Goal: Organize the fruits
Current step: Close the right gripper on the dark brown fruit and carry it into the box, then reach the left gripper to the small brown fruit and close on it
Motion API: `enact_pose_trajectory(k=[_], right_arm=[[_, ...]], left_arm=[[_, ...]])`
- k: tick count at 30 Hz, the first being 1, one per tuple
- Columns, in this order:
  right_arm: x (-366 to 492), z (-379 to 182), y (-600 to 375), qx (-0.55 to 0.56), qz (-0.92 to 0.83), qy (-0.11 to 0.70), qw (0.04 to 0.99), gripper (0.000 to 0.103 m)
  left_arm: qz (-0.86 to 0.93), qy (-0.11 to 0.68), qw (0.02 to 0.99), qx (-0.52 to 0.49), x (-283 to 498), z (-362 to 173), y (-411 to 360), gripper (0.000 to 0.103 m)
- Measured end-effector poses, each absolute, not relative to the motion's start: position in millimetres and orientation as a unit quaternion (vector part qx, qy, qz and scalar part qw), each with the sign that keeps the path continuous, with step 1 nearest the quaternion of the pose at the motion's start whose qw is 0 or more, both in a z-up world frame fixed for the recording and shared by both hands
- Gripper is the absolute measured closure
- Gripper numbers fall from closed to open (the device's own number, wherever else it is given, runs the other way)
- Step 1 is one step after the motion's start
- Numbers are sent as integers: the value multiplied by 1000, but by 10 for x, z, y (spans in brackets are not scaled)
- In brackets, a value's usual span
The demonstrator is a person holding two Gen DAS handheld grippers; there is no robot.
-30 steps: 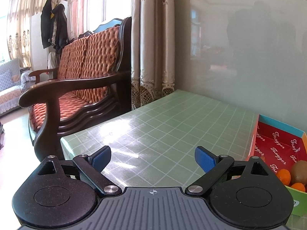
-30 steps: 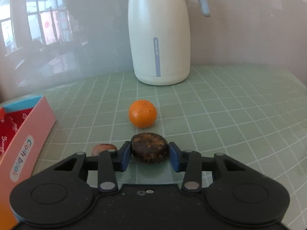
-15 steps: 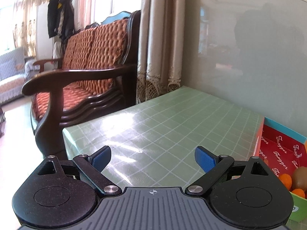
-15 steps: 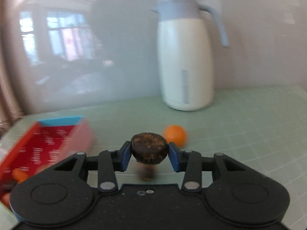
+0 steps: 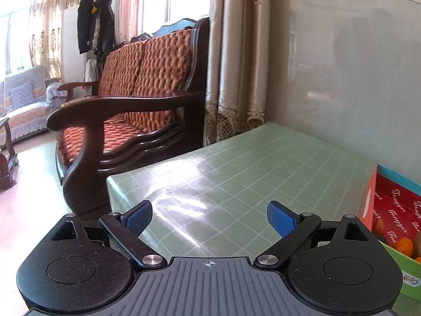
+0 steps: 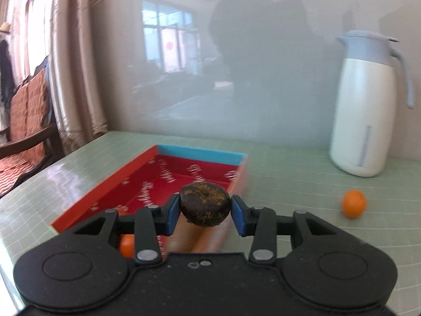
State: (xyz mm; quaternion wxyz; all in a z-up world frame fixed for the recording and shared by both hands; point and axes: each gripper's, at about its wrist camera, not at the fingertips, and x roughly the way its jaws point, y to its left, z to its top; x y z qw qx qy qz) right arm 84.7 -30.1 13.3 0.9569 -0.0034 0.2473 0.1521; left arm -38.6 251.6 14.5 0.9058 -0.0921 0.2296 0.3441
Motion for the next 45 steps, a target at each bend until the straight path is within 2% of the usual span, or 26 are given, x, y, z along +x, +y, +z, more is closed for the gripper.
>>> enact_pose_trajectory(k=[13,15,22,26,29,35,38,45], right_arm=[[852,-28,254,-75,169,267,946,63],[845,-27,262,-80,166,266,946,58],[768,114,79,-47,156,226,960,56],[748,194,-140,-27,126,203,971,43],[735,237,-373,-12,100,195,976,42],[686,274,-919,22,38,197,980,33],[625,300,-1192,33,7,189,981,24],[479,322,-1743,41,-61,171,983,15]], left_arm=[[354,233,900,-102,-480,103,2744,10],[354,231,901,-102,-479,103,2745,10],[344,234,904,-102,-432,112,2686,10],[334,233,908,-95,-386,130,2576,10],[324,233,913,-90,-330,143,2458,10],[290,234,925,-73,-187,167,2119,10],[267,233,933,-58,-91,168,1886,10],[214,229,949,-26,57,180,1344,10]])
